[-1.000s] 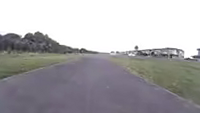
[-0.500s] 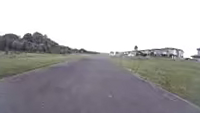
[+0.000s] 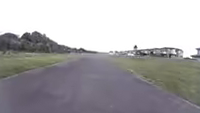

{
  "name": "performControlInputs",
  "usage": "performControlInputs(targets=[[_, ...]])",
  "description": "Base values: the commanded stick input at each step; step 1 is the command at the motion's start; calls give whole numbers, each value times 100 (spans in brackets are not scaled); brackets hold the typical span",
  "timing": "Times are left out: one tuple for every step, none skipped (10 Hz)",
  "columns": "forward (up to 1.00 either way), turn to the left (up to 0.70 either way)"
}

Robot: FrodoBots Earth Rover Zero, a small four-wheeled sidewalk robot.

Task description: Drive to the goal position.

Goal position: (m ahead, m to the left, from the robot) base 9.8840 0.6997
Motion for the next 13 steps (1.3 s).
performControlInputs(targets=[[70, 16], [70, 2], [70, 0], [70, 0], [70, 0], [70, 0], [70, 0], [70, 0], [70, 0], [70, 0], [70, 0], [70, 0], [70, 0]])
